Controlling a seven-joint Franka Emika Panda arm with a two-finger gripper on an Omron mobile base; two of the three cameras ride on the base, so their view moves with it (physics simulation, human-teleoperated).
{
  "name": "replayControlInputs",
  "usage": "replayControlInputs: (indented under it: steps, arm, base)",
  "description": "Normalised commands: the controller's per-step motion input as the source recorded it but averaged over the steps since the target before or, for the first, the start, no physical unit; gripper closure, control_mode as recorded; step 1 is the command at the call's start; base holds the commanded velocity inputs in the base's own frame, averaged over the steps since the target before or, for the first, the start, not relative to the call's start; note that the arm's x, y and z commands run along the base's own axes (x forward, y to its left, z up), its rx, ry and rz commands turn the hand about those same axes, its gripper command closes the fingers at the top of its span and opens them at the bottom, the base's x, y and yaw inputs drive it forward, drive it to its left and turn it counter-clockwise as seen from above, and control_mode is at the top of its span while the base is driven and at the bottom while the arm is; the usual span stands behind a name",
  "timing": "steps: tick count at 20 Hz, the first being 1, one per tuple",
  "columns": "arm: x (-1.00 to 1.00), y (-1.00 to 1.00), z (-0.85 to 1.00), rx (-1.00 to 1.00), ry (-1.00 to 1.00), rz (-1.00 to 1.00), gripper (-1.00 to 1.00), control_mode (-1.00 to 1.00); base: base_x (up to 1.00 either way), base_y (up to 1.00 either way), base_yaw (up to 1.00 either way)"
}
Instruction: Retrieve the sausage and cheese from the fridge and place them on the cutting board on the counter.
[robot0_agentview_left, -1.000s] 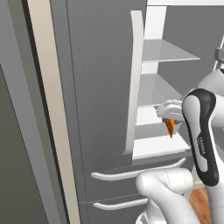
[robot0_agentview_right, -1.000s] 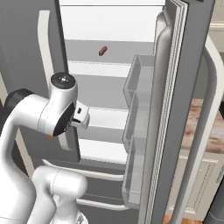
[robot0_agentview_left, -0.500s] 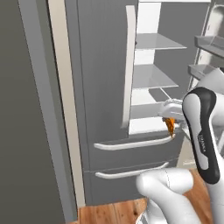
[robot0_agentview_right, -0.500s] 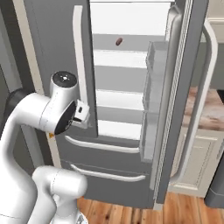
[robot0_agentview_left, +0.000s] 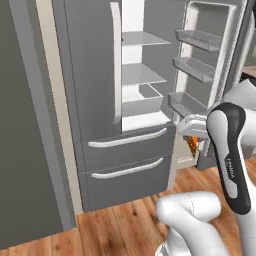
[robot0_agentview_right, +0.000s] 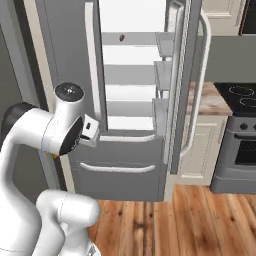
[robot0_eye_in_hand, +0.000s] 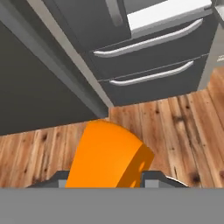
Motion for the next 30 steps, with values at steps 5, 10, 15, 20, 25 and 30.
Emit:
replayControlInputs:
  steps: [5,10,15,20,25,30]
  arm:
    - [0.0,0.0,0.0,0.0,0.0,0.0,1.0,1.0]
    - [0.0,0.0,0.0,0.0,0.0,0.0,1.0,1.0]
    - [0.0,0.0,0.0,0.0,0.0,0.0,1.0,1.0]
    - [0.0,0.0,0.0,0.0,0.0,0.0,1.0,1.0]
    - [0.0,0.0,0.0,0.0,0.0,0.0,1.0,1.0]
    - [0.0,0.0,0.0,0.0,0.0,0.0,1.0,1.0]
  base:
    - [-0.18,0.0,-0.83]
    - [-0.08,0.0,-0.85]
    - [-0.02,0.0,-0.81]
    - [0.0,0.0,-0.75]
    - [0.0,0.0,-0.73]
    - [0.0,0.0,-0.73]
